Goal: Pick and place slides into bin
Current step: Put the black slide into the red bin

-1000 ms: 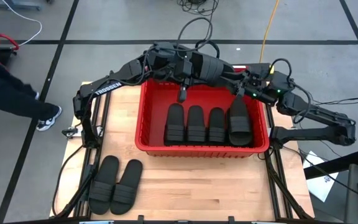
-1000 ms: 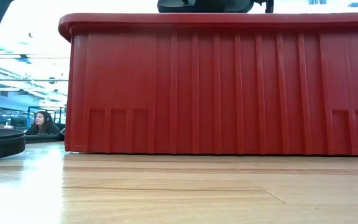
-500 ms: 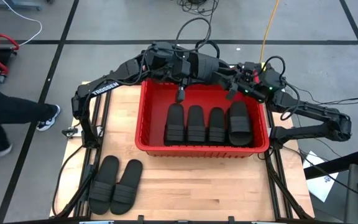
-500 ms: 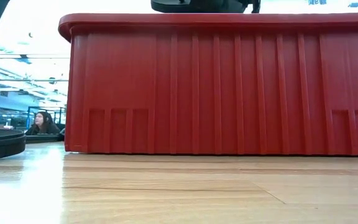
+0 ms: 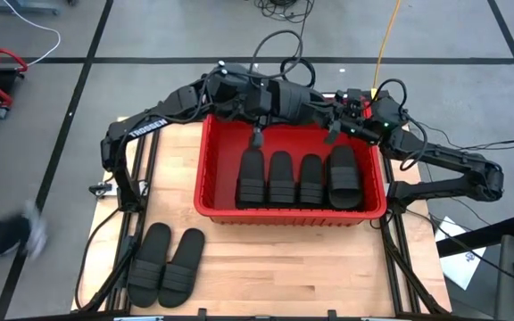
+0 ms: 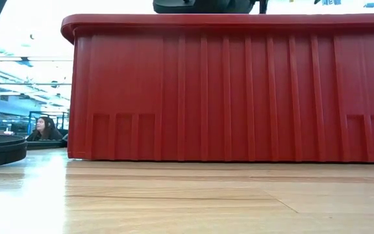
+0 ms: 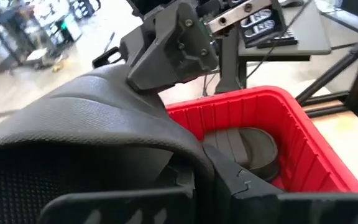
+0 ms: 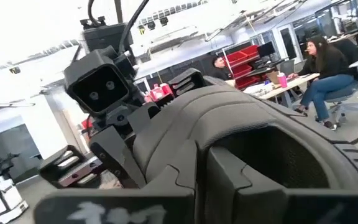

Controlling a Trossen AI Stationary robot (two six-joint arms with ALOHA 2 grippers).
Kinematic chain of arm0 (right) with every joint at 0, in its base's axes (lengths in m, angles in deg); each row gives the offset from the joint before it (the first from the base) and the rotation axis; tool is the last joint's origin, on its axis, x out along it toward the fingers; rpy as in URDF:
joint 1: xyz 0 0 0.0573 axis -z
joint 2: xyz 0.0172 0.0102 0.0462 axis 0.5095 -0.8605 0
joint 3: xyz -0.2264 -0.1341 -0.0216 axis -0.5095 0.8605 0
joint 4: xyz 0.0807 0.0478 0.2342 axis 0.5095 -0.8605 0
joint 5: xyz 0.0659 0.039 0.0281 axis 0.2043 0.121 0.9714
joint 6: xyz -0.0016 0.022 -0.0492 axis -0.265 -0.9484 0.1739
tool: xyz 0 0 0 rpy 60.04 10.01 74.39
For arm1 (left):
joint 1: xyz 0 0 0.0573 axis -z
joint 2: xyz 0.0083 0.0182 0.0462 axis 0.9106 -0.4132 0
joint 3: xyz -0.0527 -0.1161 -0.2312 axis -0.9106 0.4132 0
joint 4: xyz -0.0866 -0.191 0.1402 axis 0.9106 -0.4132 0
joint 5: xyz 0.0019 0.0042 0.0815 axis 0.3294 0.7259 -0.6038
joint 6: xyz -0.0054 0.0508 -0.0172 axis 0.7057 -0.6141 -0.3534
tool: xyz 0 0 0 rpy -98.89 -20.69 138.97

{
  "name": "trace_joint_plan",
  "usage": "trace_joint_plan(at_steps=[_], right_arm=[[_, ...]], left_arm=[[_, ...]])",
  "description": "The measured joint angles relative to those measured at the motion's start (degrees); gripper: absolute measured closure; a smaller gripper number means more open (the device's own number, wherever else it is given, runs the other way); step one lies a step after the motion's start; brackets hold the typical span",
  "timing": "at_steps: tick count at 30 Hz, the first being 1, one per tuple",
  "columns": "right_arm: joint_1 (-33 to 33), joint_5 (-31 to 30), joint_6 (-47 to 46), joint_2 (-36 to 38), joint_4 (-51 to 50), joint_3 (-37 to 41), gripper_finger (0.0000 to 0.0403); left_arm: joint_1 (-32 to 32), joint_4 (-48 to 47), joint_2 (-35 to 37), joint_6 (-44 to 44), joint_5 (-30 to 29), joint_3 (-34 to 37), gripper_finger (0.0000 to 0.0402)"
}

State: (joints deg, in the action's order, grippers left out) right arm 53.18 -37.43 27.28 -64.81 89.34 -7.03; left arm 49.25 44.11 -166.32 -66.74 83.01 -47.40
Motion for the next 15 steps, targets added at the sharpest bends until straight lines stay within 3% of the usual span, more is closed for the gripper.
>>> trace_joint_plan(at_steps=[8, 15], right_arm=[[0.1, -5.3, 3.2, 6.8, -10.7, 0.0, 0.04], [0.2, -10.8, 5.4, 10.6, -12.8, -0.2, 0.0401]], left_arm=[[0.2, -0.2, 0.9, 2.9, -3.8, 0.3, 0.0343], [-0.5, 1.5, 2.7, 6.3, -4.9, 0.3, 0.0297]])
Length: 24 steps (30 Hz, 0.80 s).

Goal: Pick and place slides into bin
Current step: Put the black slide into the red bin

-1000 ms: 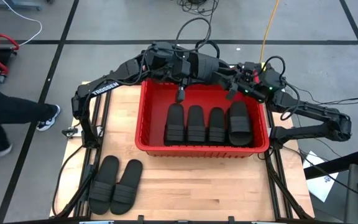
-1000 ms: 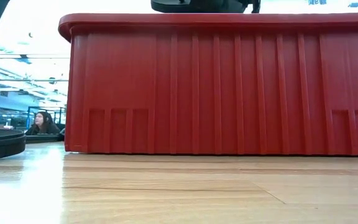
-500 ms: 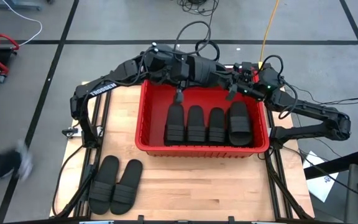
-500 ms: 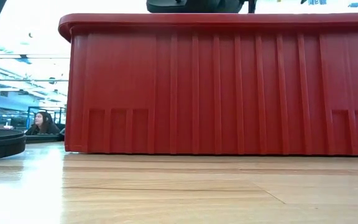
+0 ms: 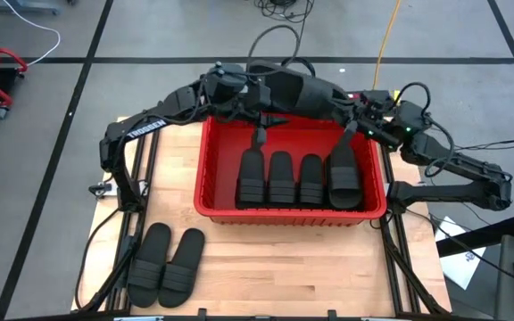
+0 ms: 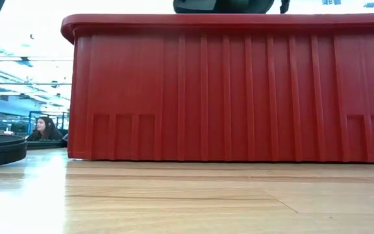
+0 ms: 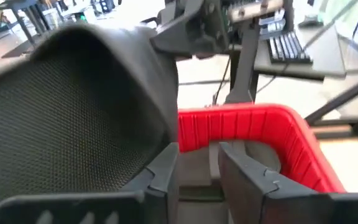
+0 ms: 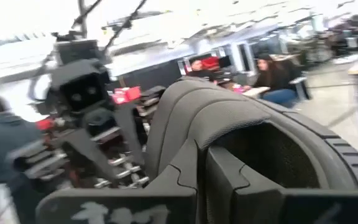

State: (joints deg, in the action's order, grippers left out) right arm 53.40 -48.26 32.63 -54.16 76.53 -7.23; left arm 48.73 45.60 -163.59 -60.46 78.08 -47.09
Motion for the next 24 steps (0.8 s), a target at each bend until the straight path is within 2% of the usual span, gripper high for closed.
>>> trace_joint_plan(at_steps=[5, 9, 13, 16, 19, 24], right_arm=[[0.0, -3.8, -0.2, 1.8, -3.9, 0.0, 0.0402], [-0.8, -5.7, -0.7, 1.9, -3.6, 0.0, 0.0402], [-3.5, -12.7, -0.5, 2.0, -2.2, 0.0, 0.0402], [-5.9, -17.4, 2.2, 1.9, -1.0, 0.0, 0.0402], [-7.0, -17.3, 3.6, 1.8, -0.7, 0.0, 0.0402], [-8.9, -17.1, 3.2, 0.2, -0.7, 0.0, 0.0402]], left_arm=[[-0.1, 3.1, 0.1, 6.0, -1.0, 0.0, 0.0277], [0.3, 7.1, -0.4, 8.9, -7.6, 0.0, 0.0275], [0.4, 11.3, -1.4, 12.8, -13.0, 0.0, 0.0275], [-0.3, 13.1, -2.1, 16.6, -10.9, 0.0, 0.0275], [-0.6, 14.2, -3.0, 18.0, -7.3, -0.1, 0.0275], [-0.7, 15.0, -4.8, 17.9, -6.8, -0.1, 0.0275]])
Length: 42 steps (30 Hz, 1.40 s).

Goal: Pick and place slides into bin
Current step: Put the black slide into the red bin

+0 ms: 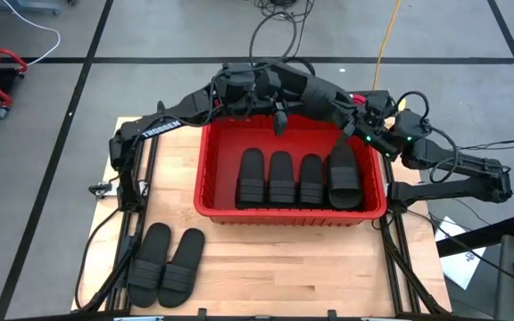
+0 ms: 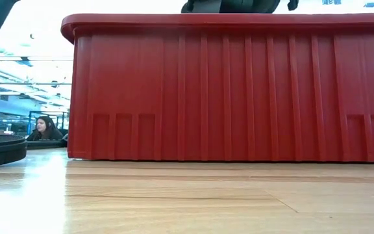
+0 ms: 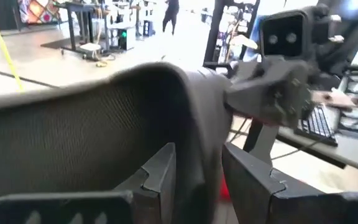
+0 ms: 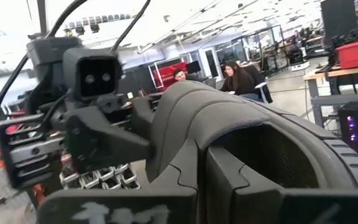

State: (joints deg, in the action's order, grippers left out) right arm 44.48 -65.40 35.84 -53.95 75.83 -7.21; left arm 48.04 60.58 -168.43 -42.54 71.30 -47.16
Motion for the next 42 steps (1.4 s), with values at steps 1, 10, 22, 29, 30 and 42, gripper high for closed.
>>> trace_joint_plan(at_steps=[1, 10, 22, 29, 30, 42], right_arm=[[-0.4, -0.1, 0.3, -0.3, 0.2, 0.0, 0.0402], [-1.8, -1.7, 1.6, -1.1, 0.7, 0.0, 0.0403], [-1.8, -0.3, 1.1, -2.1, 0.8, 0.1, 0.0402], [-2.6, 0.9, 4.9, -1.7, 0.7, 0.1, 0.0362], [-2.9, 1.2, 5.7, -1.6, 0.8, 0.1, 0.0353], [-5.1, -2.2, 14.2, 5.5, 0.5, 0.0, 0.0249]], left_arm=[[0.0, 0.8, -0.4, -0.1, 0.3, 0.0, 0.0275], [0.1, 2.7, -1.3, -1.8, 1.9, 0.0, 0.028], [-4.1, 2.3, -2.4, -4.4, 25.4, -0.1, 0.0397], [-7.5, 2.2, -2.6, -1.4, 40.2, -0.1, 0.0399], [-7.9, 2.2, -2.6, -0.5, 42.2, -0.1, 0.04], [-9.9, -6.6, -2.6, 0.3, 63.9, 0.1, 0.0401]])
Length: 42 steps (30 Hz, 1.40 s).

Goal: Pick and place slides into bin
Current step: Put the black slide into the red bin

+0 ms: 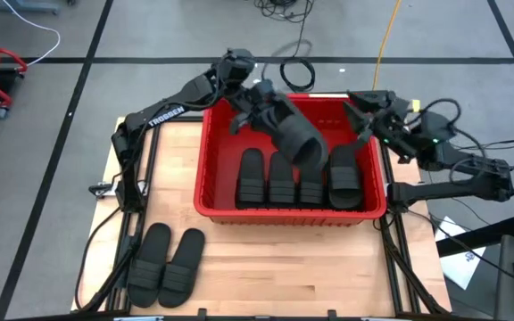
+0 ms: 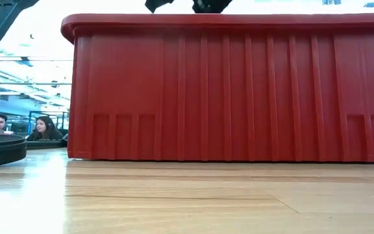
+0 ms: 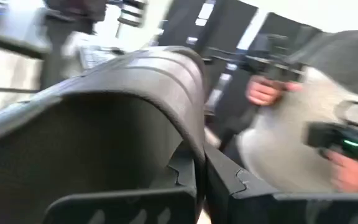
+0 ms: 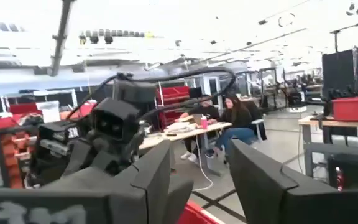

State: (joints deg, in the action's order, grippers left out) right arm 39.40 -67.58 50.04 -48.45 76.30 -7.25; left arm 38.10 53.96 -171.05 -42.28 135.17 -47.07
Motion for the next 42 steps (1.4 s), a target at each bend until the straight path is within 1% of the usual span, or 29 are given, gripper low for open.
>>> trace_joint_plan(at_steps=[2, 6, 9, 11, 14, 15, 18, 22, 25, 28, 30, 34, 37, 40, 42], right_arm=[[-0.2, -1.2, 0.4, 1.4, -1.1, 0.0, 0.0246], [-0.1, -3.9, 3.0, 3.7, -3.2, 0.0, 0.0247], [-0.2, -5.8, 3.9, 5.4, -4.2, 0.0, 0.0247], [-0.2, -5.8, 3.9, 6.2, -5.2, 0.0, 0.0247], [-0.2, -6.4, 3.9, 6.8, -7.4, 0.0, 0.0248], [-0.2, -6.3, 3.9, 7.0, -7.9, 0.0, 0.0248], [-0.2, -7.0, 3.9, 7.2, -9.3, 0.0, 0.0248], [-0.2, -7.0, 3.8, 7.2, -12.3, 0.0, 0.0248], [-0.2, -6.5, 1.2, 7.2, -17.0, 0.0, 0.0248], [-0.2, -3.8, -0.3, 7.6, -23.9, 0.1, 0.0248], [-0.2, -1.9, 0.6, 7.7, -27.8, 0.1, 0.0248], [-0.2, 2.4, 8.1, 7.7, -30.5, 0.0, 0.0248], [-0.3, 2.6, 14.9, 6.1, -31.6, -1.9, 0.0248], [-0.2, 2.4, 22.5, 3.6, -36.7, -5.3, 0.0248], [-0.2, 2.4, 25.4, 1.5, -40.5, -8.2, 0.0248]], left_arm=[[0.5, -0.1, 0.0, -0.6, 2.7, 0.0, 0.0401], [0.8, 2.1, -1.4, 0.4, 3.4, -0.1, 0.0401], [1.8, 5.4, -4.7, 3.2, 4.2, -0.1, 0.0401], [2.6, 10.2, -7.3, 6.5, 5.9, -0.1, 0.0401], [3.8, 21.8, -11.0, 14.7, 10.4, -0.1, 0.0401], [4.3, 24.1, -12.2, 16.3, 11.4, -0.4, 0.0401], [5.4, 22.7, -16.4, 16.6, 12.2, -3.8, 0.0401], [5.3, 21.7, -21.2, 16.7, 12.3, -7.0, 0.0401], [5.2, 21.6, -22.2, 16.6, 10.8, -7.5, 0.0401], [5.0, 21.0, -22.1, 16.3, 10.9, -7.6, 0.0401], [4.4, 20.8, -22.2, 17.3, 11.0, -7.6, 0.0401], [3.3, 20.4, -22.2, 19.3, 10.9, -7.6, 0.0401], [3.0, 18.1, -22.2, 19.4, 10.2, -7.6, 0.0401], [3.0, 15.8, -22.1, 19.4, 9.5, -7.6, 0.0401], [2.9, 15.2, -22.2, 19.4, 9.5, -7.6, 0.0401]])
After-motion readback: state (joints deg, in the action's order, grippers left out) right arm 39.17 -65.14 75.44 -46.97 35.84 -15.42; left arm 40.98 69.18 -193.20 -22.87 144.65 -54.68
